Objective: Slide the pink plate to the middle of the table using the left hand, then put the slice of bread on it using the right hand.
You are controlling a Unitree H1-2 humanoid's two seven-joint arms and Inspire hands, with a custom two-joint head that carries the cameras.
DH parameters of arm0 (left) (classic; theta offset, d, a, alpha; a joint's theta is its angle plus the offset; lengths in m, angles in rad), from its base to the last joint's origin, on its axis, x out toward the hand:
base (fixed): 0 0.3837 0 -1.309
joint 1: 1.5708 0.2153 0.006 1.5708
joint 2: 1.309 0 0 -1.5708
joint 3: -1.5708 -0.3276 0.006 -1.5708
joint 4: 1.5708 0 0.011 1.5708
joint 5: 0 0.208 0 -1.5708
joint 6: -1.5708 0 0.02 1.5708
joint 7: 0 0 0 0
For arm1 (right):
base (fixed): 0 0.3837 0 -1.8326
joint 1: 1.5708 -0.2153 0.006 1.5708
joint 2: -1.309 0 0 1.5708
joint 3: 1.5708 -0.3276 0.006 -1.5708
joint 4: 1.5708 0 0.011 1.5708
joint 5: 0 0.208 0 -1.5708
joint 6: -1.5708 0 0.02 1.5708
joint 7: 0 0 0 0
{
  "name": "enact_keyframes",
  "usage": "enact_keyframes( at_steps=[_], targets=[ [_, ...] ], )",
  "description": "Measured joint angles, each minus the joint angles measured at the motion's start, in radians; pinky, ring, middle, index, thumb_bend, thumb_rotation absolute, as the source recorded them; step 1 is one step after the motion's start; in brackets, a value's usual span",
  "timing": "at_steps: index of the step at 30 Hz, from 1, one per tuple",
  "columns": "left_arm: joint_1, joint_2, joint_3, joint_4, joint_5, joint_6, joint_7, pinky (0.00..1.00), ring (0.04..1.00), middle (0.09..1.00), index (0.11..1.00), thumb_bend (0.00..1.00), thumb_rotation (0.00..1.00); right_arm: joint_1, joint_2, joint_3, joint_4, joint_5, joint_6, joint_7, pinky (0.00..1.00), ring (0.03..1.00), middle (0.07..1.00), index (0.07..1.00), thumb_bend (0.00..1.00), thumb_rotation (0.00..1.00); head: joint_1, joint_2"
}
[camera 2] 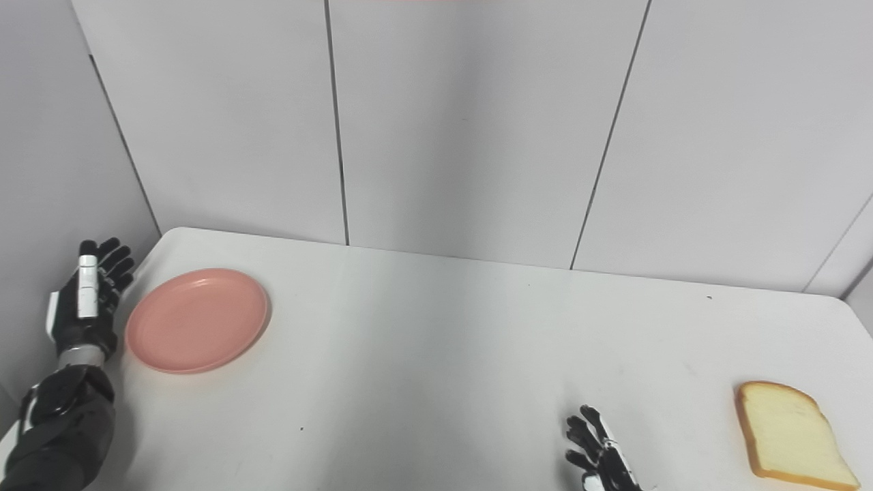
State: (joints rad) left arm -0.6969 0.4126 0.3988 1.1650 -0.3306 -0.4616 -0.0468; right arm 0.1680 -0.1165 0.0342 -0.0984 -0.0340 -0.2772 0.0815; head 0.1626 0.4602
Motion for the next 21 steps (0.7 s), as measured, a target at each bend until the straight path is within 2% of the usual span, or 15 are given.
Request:
enact_keyframes(
  at_steps=[7, 11, 14, 17, 21],
  targets=[
    [0.006, 0.001, 0.005, 0.000, -0.003, -0.005, -0.041, 0.79, 0.774, 0.766, 0.714, 0.88, 0.79, 0.001, 0.000, 0.000, -0.001, 0.000, 0.001, 0.000, 0.82, 0.869, 0.878, 0.927, 0.80, 1.00, -0.006, 0.005],
    [0.011, -0.001, 0.004, -0.006, -0.006, -0.005, -0.054, 0.80, 0.786, 0.768, 0.707, 0.92, 0.79, 0.002, 0.003, 0.000, -0.003, -0.002, 0.004, -0.001, 0.81, 0.862, 0.871, 0.918, 0.81, 1.00, -0.012, 0.008],
    [0.045, -0.023, -0.013, -0.075, 0.004, -0.004, -0.056, 0.87, 0.841, 0.820, 0.770, 0.87, 0.84, 0.002, 0.008, 0.001, -0.006, -0.005, 0.004, -0.003, 0.81, 0.856, 0.866, 0.910, 0.81, 1.00, -0.014, 0.008],
    [0.072, -0.049, -0.057, -0.134, 0.044, 0.000, -0.045, 0.87, 0.828, 0.814, 0.766, 0.89, 0.85, 0.003, 0.009, 0.003, -0.008, -0.013, 0.004, -0.002, 0.80, 0.856, 0.866, 0.913, 0.80, 1.00, -0.020, 0.012],
    [0.089, -0.074, -0.076, -0.187, 0.051, 0.009, -0.043, 0.86, 0.808, 0.791, 0.722, 0.83, 0.82, 0.004, 0.012, 0.007, -0.008, -0.022, 0.004, -0.003, 0.80, 0.852, 0.862, 0.909, 0.81, 1.00, -0.029, 0.014]
  ],
)
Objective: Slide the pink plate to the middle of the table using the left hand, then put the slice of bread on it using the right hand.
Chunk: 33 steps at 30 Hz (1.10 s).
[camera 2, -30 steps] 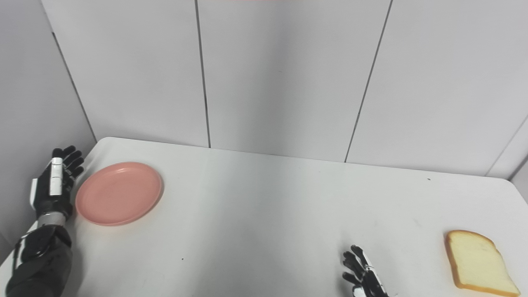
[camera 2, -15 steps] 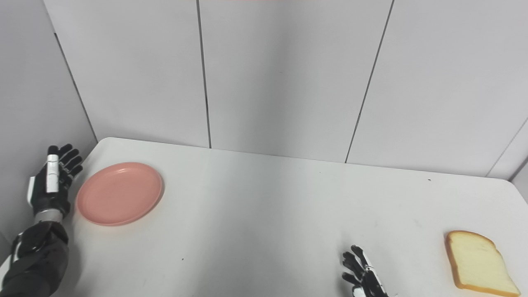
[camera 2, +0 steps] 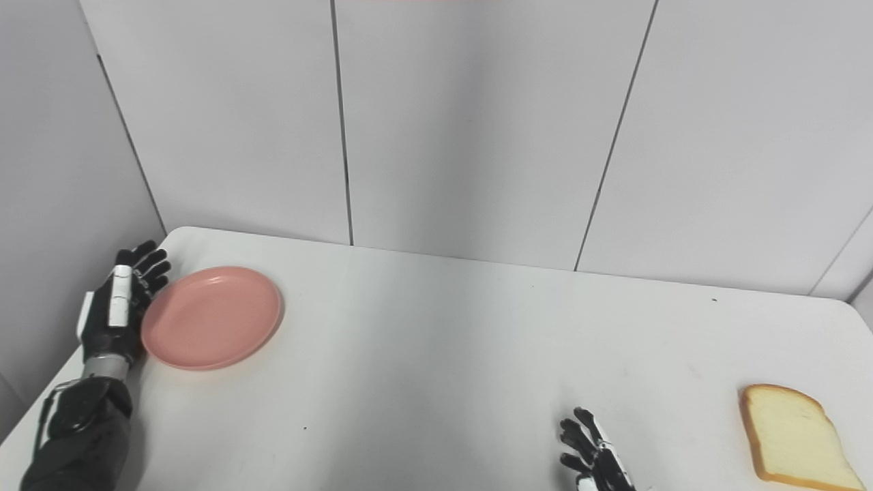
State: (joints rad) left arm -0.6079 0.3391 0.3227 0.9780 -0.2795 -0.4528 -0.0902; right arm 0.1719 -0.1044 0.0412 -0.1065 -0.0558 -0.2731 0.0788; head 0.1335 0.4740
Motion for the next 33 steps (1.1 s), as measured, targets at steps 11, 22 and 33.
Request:
enact_keyframes(
  at_steps=[11, 22, 33],
  targets=[
    [0.049, -0.028, -0.059, -0.113, 0.042, 0.039, 0.003, 0.82, 0.826, 0.806, 0.735, 0.85, 0.83, 0.007, 0.008, 0.007, -0.005, -0.005, 0.003, 0.000, 0.80, 0.854, 0.864, 0.914, 0.81, 1.00, -0.014, 0.006],
    [0.085, -0.062, -0.086, -0.210, 0.052, 0.079, 0.010, 0.82, 0.831, 0.810, 0.728, 0.86, 0.84, 0.013, 0.011, 0.012, -0.012, -0.009, 0.005, 0.000, 0.81, 0.855, 0.865, 0.919, 0.78, 1.00, -0.028, 0.018],
    [0.105, -0.144, -0.137, -0.308, 0.080, 0.123, 0.014, 0.82, 0.810, 0.785, 0.712, 0.88, 0.85, 0.014, 0.015, 0.017, -0.014, -0.013, 0.007, 0.000, 0.81, 0.857, 0.868, 0.920, 0.72, 0.99, -0.038, 0.018]
  ],
)
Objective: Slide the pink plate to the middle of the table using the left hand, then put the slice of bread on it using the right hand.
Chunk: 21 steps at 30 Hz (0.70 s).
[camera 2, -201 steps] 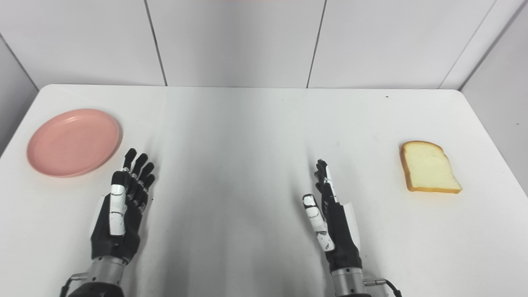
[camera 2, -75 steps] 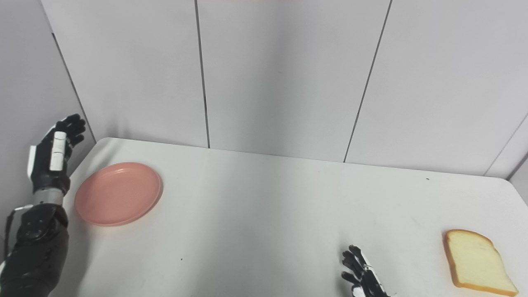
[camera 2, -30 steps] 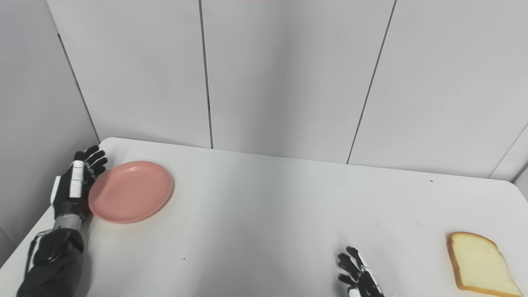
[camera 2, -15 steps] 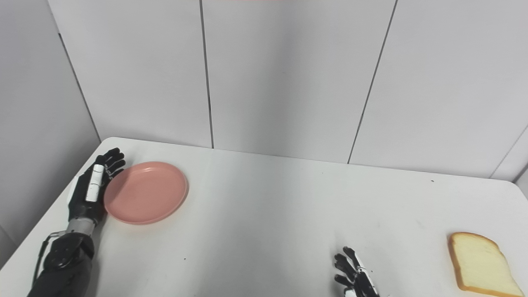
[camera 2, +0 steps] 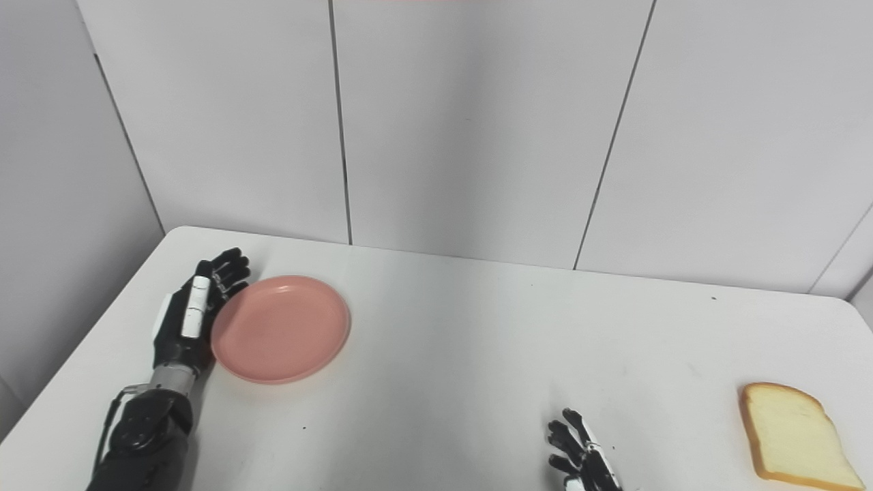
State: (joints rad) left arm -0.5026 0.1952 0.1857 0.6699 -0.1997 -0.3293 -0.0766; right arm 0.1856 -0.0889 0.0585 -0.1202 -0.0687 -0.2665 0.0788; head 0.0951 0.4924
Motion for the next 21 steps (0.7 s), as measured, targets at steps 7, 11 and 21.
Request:
enact_keyframes(
  at_steps=[7, 11, 21],
  targets=[
    [-0.010, -0.033, -0.057, -0.003, 0.037, 0.009, -0.002, 0.81, 0.800, 0.771, 0.686, 0.87, 0.86, 0.004, 0.003, 0.005, -0.002, 0.000, 0.000, 0.000, 0.81, 0.858, 0.868, 0.920, 0.73, 1.00, -0.024, 0.012],
    [-0.014, -0.045, -0.091, -0.004, 0.066, 0.016, -0.007, 0.80, 0.801, 0.773, 0.693, 0.89, 0.85, 0.006, 0.006, 0.008, -0.005, 0.000, 0.000, 0.000, 0.80, 0.854, 0.866, 0.916, 0.73, 0.98, -0.032, 0.014],
    [-0.030, -0.114, -0.132, -0.001, 0.066, 0.022, -0.026, 0.82, 0.808, 0.778, 0.688, 0.87, 0.85, 0.011, 0.027, 0.029, -0.019, -0.017, 0.030, -0.009, 0.81, 0.859, 0.867, 0.915, 0.72, 0.96, -0.086, 0.034]
  ],
)
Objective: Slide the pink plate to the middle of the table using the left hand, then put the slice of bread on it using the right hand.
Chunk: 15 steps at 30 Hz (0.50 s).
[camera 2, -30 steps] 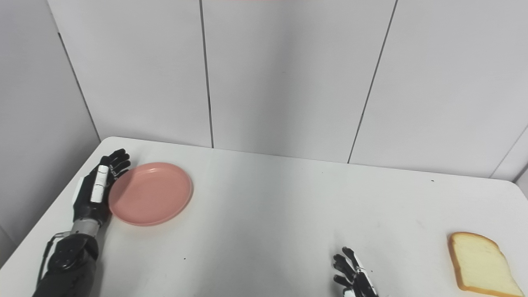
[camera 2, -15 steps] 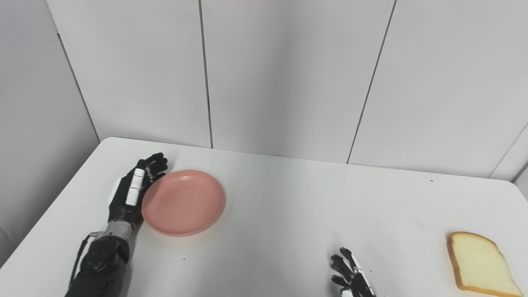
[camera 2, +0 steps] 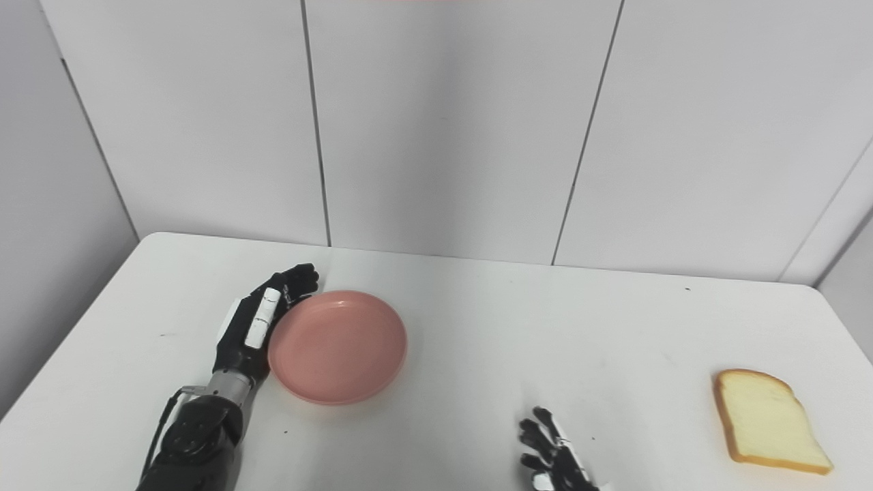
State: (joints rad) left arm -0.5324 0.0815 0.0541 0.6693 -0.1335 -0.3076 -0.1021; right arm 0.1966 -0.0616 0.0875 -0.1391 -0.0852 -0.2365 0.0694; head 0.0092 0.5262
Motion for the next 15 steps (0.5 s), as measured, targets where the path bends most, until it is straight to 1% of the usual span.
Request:
enact_keyframes(
  at_steps=[3, 4, 6, 8, 10, 11, 12, 13, 14, 15],
  targets=[
    [-0.002, -0.020, -0.004, 0.000, 0.000, 0.007, -0.002, 0.81, 0.810, 0.781, 0.711, 0.85, 0.86, 0.000, 0.006, 0.006, -0.005, -0.009, 0.013, -0.008, 0.81, 0.856, 0.865, 0.914, 0.71, 0.96, -0.015, 0.003],
    [-0.002, -0.023, -0.009, -0.001, 0.002, 0.011, -0.002, 0.80, 0.810, 0.781, 0.716, 0.85, 0.87, 0.000, 0.008, 0.008, -0.007, -0.012, 0.015, -0.010, 0.81, 0.855, 0.865, 0.913, 0.71, 0.96, -0.032, 0.006],
    [-0.001, -0.026, -0.025, -0.002, 0.007, 0.012, -0.006, 0.81, 0.814, 0.786, 0.710, 0.83, 0.88, -0.001, 0.012, 0.013, -0.008, -0.019, 0.016, -0.016, 0.80, 0.854, 0.865, 0.913, 0.70, 0.95, -0.037, 0.006],
    [-0.001, -0.032, -0.038, -0.004, 0.020, 0.014, -0.013, 0.81, 0.813, 0.788, 0.713, 0.83, 0.88, -0.001, 0.016, 0.018, -0.008, -0.024, 0.016, -0.022, 0.81, 0.855, 0.866, 0.915, 0.69, 0.95, -0.055, 0.012],
    [0.004, -0.044, -0.043, -0.014, 0.021, 0.021, -0.019, 0.80, 0.810, 0.786, 0.716, 0.83, 0.88, -0.001, 0.022, 0.027, -0.008, -0.030, 0.018, -0.030, 0.81, 0.857, 0.867, 0.917, 0.69, 0.94, -0.099, 0.023],
    [0.007, -0.050, -0.046, -0.021, 0.021, 0.027, -0.019, 0.80, 0.808, 0.784, 0.711, 0.83, 0.89, -0.002, 0.026, 0.032, -0.008, -0.034, 0.019, -0.035, 0.81, 0.856, 0.867, 0.916, 0.69, 0.94, -0.103, 0.025],
    [0.010, -0.057, -0.049, -0.027, 0.022, 0.035, -0.020, 0.80, 0.807, 0.783, 0.708, 0.83, 0.89, -0.002, 0.030, 0.036, -0.008, -0.042, 0.021, -0.039, 0.81, 0.854, 0.865, 0.914, 0.69, 0.94, -0.129, 0.029],
    [0.011, -0.062, -0.052, -0.030, 0.022, 0.040, -0.022, 0.80, 0.807, 0.783, 0.707, 0.83, 0.89, -0.003, 0.034, 0.040, -0.008, -0.049, 0.022, -0.040, 0.81, 0.853, 0.865, 0.913, 0.69, 0.94, -0.129, 0.029],
    [0.011, -0.066, -0.055, -0.030, 0.022, 0.044, -0.025, 0.80, 0.812, 0.788, 0.714, 0.83, 0.90, -0.005, 0.039, 0.047, -0.008, -0.057, 0.023, -0.042, 0.81, 0.853, 0.864, 0.911, 0.69, 0.94, -0.153, 0.032],
    [0.012, -0.068, -0.059, -0.033, 0.023, 0.050, -0.029, 0.81, 0.815, 0.791, 0.718, 0.82, 0.90, -0.006, 0.045, 0.054, -0.008, -0.066, 0.024, -0.045, 0.80, 0.853, 0.864, 0.910, 0.69, 0.94, -0.153, 0.032]
  ],
)
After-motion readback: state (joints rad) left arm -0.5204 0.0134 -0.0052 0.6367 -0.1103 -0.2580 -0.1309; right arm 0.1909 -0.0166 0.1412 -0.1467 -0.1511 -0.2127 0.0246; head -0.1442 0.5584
